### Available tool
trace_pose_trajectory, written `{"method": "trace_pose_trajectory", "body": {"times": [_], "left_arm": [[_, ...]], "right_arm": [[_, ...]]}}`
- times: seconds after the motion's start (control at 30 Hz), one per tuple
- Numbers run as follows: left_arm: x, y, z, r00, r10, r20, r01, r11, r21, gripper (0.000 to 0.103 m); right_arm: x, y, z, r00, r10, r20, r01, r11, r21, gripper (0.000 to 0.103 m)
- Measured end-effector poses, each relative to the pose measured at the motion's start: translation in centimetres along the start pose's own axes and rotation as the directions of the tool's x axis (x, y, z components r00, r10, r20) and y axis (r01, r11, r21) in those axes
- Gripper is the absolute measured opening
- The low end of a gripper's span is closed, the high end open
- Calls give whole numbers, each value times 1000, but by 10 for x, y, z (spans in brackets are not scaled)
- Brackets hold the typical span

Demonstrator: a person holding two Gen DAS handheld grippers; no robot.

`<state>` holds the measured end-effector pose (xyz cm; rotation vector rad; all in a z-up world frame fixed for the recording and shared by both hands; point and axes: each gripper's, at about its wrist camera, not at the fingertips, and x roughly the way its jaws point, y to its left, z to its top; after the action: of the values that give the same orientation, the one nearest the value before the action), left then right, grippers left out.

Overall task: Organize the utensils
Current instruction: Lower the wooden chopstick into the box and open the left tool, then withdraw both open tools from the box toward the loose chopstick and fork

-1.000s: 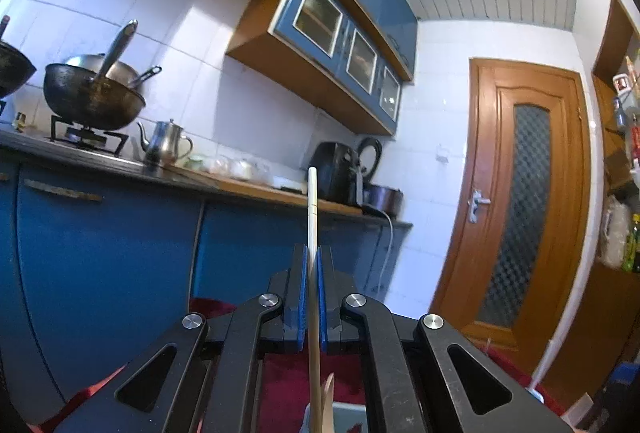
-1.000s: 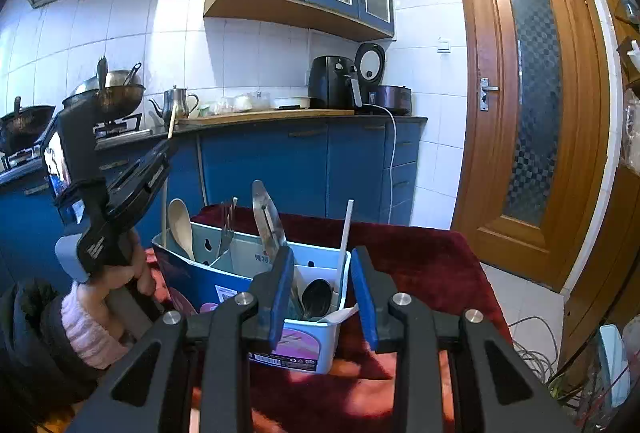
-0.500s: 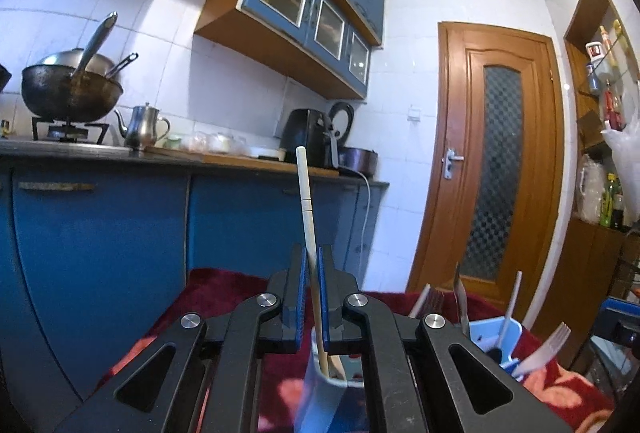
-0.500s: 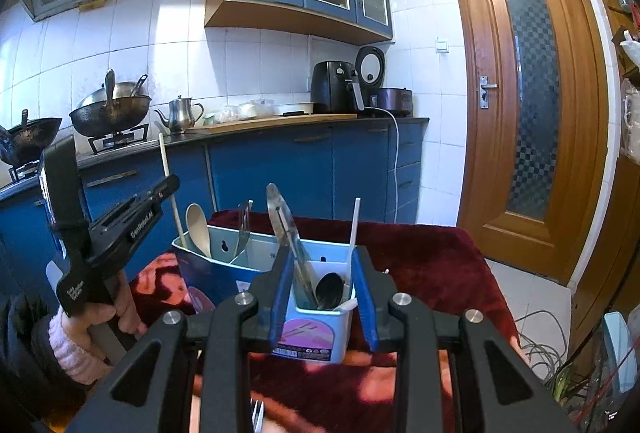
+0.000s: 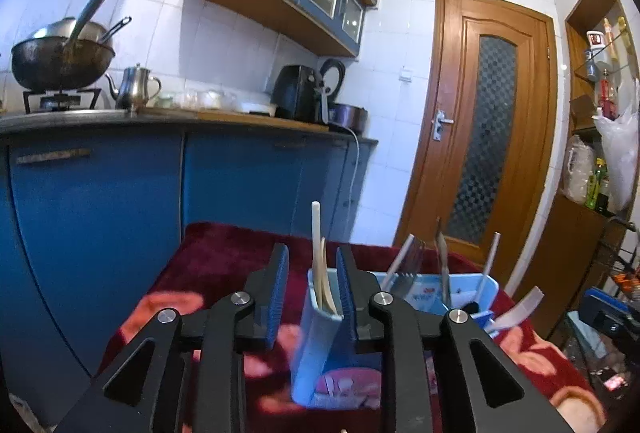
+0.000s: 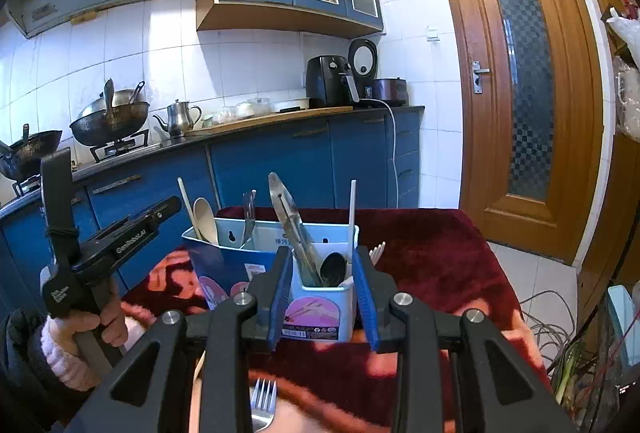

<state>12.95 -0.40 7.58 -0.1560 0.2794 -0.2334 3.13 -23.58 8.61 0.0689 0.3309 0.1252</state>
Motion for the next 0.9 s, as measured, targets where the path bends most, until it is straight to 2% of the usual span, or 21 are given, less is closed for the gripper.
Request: {"method": "trace_pose_trajectory", "body": {"times": [0.17, 0.47, 0.6, 0.9], "left_arm": [[-20, 2, 1, 998, -15, -58, 15, 1000, -12, 28], [-54, -3, -6, 988, -5, -151, 13, 999, 49, 33], [-64, -6, -15, 979, 6, -205, 8, 998, 70, 33], [-70, -13, -44, 941, 19, -338, 12, 996, 91, 34]], "right_arm": [[-9, 0, -3, 1000, -3, 0, 3, 1000, 24, 36], [-27, 2, -12, 1000, -6, -19, 7, 997, 72, 38], [-35, 4, -19, 999, -5, -37, 8, 995, 96, 40], [-44, 2, -43, 995, -18, -96, 32, 989, 142, 44]]}}
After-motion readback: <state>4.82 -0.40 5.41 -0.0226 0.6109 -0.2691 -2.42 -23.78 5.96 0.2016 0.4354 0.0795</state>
